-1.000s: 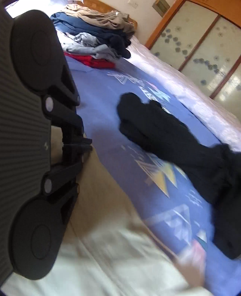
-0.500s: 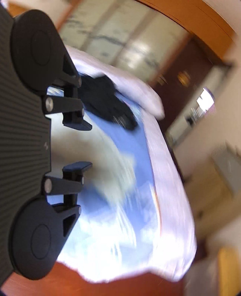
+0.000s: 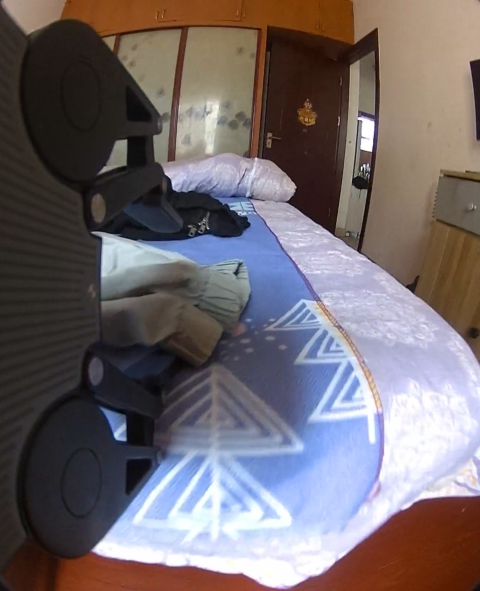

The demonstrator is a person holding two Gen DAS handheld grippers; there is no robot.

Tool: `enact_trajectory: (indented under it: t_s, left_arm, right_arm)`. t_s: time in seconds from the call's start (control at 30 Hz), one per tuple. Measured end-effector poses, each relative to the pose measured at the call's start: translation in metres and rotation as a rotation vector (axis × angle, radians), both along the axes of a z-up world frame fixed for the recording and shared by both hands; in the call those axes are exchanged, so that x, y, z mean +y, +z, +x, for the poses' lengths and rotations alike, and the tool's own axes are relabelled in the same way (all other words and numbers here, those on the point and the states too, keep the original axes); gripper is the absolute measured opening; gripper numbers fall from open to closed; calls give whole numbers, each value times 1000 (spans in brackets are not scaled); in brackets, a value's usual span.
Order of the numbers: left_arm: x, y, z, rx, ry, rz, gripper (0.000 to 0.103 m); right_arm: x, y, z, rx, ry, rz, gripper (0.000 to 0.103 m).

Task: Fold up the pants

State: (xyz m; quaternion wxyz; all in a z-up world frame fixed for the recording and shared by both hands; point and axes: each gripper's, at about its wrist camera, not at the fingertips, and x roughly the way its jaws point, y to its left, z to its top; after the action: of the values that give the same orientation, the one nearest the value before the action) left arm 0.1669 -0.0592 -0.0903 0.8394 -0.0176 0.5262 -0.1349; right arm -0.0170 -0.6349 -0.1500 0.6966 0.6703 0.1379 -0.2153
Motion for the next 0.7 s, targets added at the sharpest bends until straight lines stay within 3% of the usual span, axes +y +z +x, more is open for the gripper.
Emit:
enact_trajectory:
  t_s: [0.03,0.1,0.13,0.2,0.27,0.33,0.43,0.47,0.53,0.6,0.63,0.67,0.7]
  left_arm:
    - [-2,0,0,0,-2,7,25]
    - [-2,1,1,2,4,7,25]
    - [-1,1,2,2,7,4,25]
    - [-1,1,1,1,15,2,25]
    - [0,-2,3,3,19,3,25]
    - [-1,-4,3,4,21,9,25]
    - [-5,-4,4,-4,10,28,25]
    - [-6,-3,3,-2,8,31,25]
    - [-6,2,0,-6,5,33,26]
    - [-4,9,-4,-14,-1,9,27]
    - [-2,14,-7,-20,-3,-15,28]
    - [-1,18,-10,-32,-3,-37,28]
    - [0,23,-14,-47,0,-50,31]
  right_arm:
    - [-4,2,8,29,14,-4,70]
    - [-10,19,16,39,75,-57,27]
    - [-9,34,15,-21,96,-116,26]
    - [4,77,3,-160,151,-360,25]
    - [19,99,-9,-224,165,-570,25]
    - [11,81,-7,-118,153,-548,25]
    - [-17,4,-2,123,119,-318,24]
    - [-19,-11,-10,58,87,-291,16]
    - [-16,-5,-20,26,54,-268,23]
    - [-10,4,-30,-12,36,-247,49]
    - [-10,6,-32,-49,27,-221,68]
    - [-9,8,-36,-70,17,-193,77]
    - [-8,8,-35,-61,15,-181,77]
